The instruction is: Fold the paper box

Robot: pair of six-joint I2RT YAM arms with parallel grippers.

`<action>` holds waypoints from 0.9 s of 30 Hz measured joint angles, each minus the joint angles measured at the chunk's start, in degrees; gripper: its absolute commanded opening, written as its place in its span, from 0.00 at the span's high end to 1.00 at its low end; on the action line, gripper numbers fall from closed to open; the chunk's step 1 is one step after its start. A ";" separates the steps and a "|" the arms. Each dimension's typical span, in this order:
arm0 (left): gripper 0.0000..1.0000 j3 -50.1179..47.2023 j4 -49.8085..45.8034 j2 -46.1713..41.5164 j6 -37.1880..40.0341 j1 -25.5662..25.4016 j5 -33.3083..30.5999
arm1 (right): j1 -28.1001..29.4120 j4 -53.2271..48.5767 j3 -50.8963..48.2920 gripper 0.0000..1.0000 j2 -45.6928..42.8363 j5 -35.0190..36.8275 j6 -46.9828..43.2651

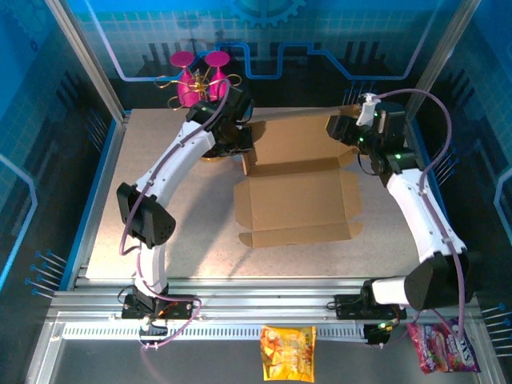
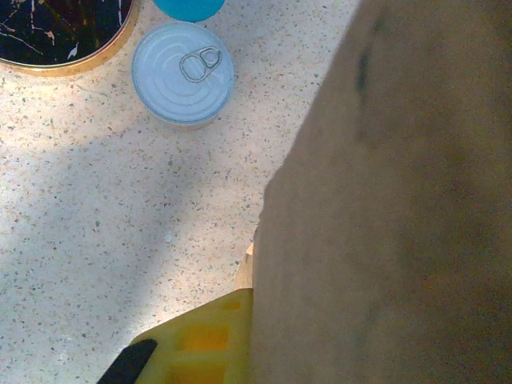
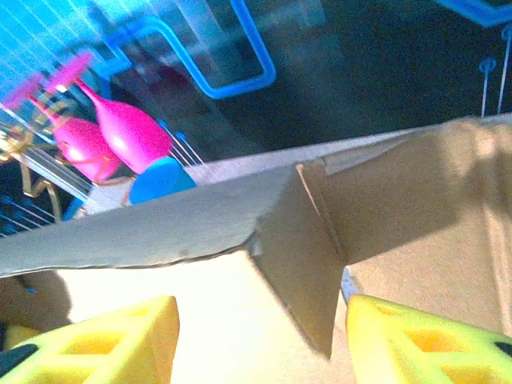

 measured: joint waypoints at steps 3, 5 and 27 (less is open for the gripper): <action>1.00 0.48 -0.76 0.22 0.28 0.46 0.31 | -5.55 0.68 -1.20 0.41 -5.20 -3.19 0.66; 1.00 0.92 -1.05 0.33 0.90 0.87 0.57 | -9.77 1.33 -2.32 0.41 -8.28 -4.26 1.14; 1.00 1.29 1.77 1.38 12.59 9.18 10.67 | -23.58 57.42 -8.66 0.47 25.11 -47.87 42.77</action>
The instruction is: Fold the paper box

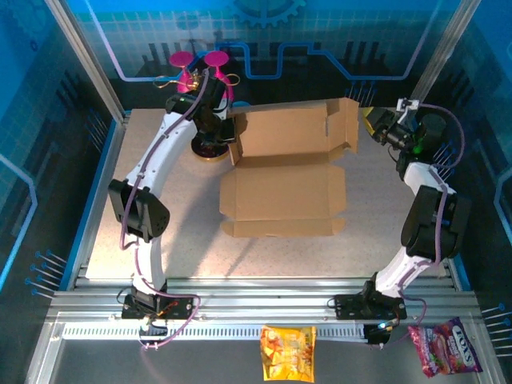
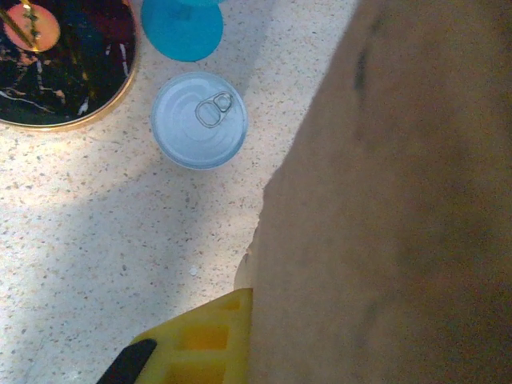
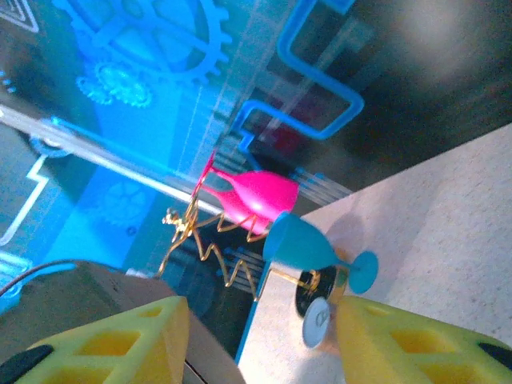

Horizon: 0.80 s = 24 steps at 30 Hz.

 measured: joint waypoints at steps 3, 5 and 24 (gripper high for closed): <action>1.00 0.00 0.57 0.44 1.07 0.24 1.33 | 0.26 2.12 -0.46 0.46 0.57 -3.74 0.61; 1.00 0.11 0.85 0.55 1.38 0.35 1.90 | 1.05 2.89 -0.22 0.46 0.46 -5.73 0.09; 1.00 1.40 0.98 1.86 1.60 1.09 2.82 | 3.98 4.33 -1.62 0.45 -6.51 -10.36 -1.09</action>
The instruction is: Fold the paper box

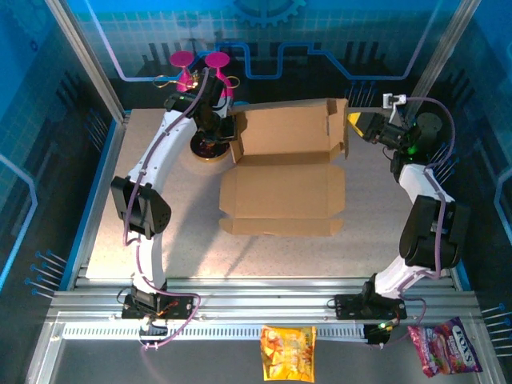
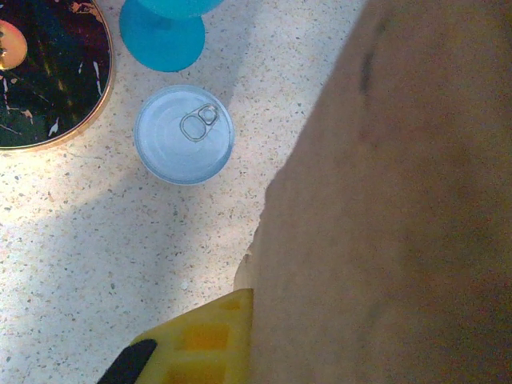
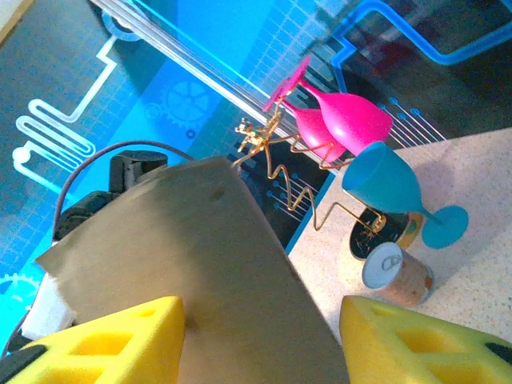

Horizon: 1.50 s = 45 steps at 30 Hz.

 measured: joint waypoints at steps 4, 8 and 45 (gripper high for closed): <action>1.00 0.09 0.04 0.00 -0.68 -0.13 -0.04 | 0.00 -2.36 -0.11 0.45 -2.47 0.22 -2.08; 1.00 0.09 0.13 -0.28 -1.60 -0.72 -0.24 | 0.00 -5.97 -0.11 0.46 -4.11 0.35 -5.05; 1.00 -2.51 -8.48 -10.99 -5.18 -1.14 -4.15 | 7.98 -21.24 0.81 0.47 -12.81 1.73 -14.78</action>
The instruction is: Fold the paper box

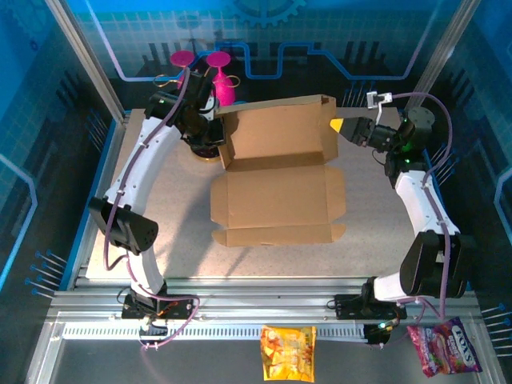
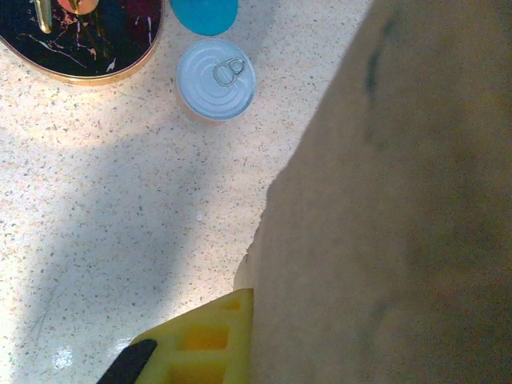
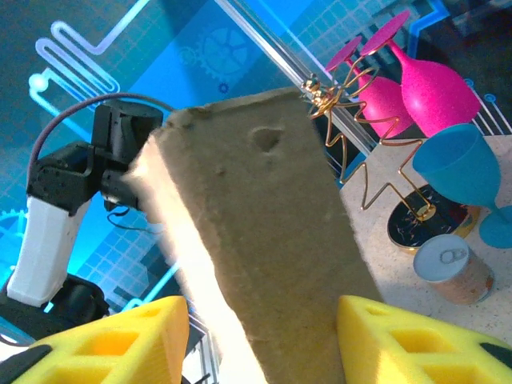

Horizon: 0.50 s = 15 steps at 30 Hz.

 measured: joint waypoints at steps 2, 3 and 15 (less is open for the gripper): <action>1.00 0.26 -0.35 0.00 0.02 0.07 -0.02 | 0.55 -2.34 0.37 0.47 -0.39 0.02 -1.73; 1.00 0.33 -0.55 0.00 0.02 0.07 -0.07 | 0.79 -4.46 0.74 0.47 -0.61 0.13 -3.26; 1.00 0.48 -0.87 0.00 0.02 0.22 -0.44 | 7.21 -39.45 11.32 0.44 -3.56 17.77 -30.38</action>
